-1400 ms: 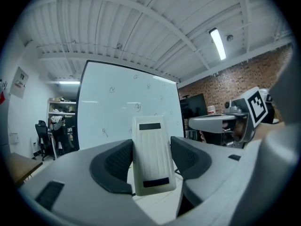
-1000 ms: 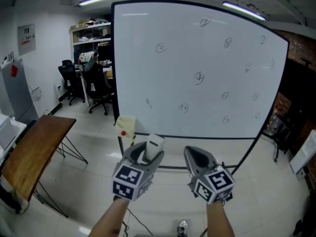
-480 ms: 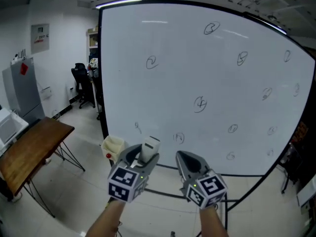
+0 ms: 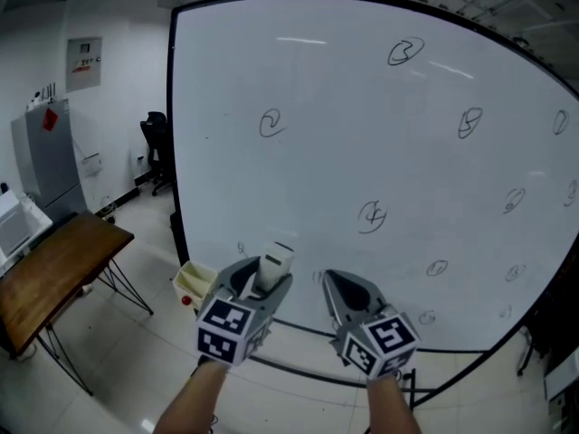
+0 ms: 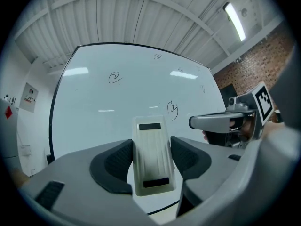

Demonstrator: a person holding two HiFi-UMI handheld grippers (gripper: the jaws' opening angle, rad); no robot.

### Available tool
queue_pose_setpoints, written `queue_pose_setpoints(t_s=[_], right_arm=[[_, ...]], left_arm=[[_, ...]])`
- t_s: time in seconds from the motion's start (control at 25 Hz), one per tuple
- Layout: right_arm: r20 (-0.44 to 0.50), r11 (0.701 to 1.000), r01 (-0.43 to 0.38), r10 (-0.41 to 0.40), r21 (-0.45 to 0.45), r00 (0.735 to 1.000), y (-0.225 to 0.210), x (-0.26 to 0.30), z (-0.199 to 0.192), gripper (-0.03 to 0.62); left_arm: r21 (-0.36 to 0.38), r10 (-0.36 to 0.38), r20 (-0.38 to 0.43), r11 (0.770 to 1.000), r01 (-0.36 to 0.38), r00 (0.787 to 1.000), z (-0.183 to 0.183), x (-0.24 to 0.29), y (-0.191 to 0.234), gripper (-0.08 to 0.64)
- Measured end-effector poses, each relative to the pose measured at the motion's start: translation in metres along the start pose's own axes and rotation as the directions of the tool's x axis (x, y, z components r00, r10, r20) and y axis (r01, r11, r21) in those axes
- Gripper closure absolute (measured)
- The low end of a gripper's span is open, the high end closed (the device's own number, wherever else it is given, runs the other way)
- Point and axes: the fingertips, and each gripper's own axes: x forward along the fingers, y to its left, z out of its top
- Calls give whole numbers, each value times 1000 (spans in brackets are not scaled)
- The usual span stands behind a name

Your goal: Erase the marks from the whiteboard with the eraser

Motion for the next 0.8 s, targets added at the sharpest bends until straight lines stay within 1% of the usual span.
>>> queue_pose_setpoints(t_s=[0.16, 0.28, 0.44, 0.56, 0.68, 0.8], right_arm=[[-5, 999, 37, -37, -8, 999, -9, 11, 0, 601], [-15, 997, 71, -71, -31, 997, -9, 20, 6, 601], [0, 994, 99, -99, -42, 995, -7, 34, 21, 601], [11, 994, 94, -93, -55, 996, -6, 43, 30, 601], [11, 993, 82, -81, -84, 997, -2, 52, 40, 601], [21, 989, 97, -95, -113, 995, -6, 59, 55, 601]], left_arm=[[12, -26, 21, 1000, 26, 999, 3, 14, 10, 304], [-10, -59, 56, 998, 59, 997, 13, 22, 19, 304], [31, -71, 63, 997, 69, 995, 25, 28, 36, 304], [52, -79, 75, 996, 75, 994, 36, 38, 47, 304], [74, -69, 118, 995, 61, 991, 60, 45, 60, 304], [116, -47, 178, 993, 27, 983, 96, 49, 73, 304]])
